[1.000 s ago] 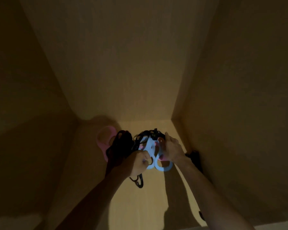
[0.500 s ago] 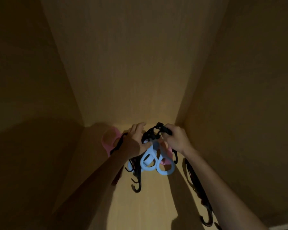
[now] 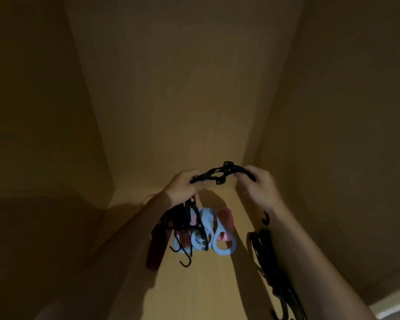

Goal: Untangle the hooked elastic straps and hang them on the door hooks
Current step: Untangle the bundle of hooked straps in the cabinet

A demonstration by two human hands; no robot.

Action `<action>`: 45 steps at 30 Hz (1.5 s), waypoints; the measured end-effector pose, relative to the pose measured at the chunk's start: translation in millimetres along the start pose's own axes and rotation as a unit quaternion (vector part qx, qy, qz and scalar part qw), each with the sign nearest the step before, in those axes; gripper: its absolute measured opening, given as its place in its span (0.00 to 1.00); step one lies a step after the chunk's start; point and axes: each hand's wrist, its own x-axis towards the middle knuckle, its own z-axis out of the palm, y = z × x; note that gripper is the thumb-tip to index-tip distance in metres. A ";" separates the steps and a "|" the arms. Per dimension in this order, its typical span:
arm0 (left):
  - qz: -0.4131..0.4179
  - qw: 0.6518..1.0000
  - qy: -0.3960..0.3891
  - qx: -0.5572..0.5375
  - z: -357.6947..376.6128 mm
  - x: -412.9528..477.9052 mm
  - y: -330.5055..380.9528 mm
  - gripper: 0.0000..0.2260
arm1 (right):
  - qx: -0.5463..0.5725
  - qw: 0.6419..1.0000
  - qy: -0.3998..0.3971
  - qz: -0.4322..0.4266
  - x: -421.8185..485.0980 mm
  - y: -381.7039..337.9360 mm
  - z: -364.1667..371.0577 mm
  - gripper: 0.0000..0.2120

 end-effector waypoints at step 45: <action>-0.202 0.975 -0.086 -0.028 75.9 4.0 -61.7 0.13 | -0.336 0.915 0.014 0.222 -122.5 121.5 11.3 0.15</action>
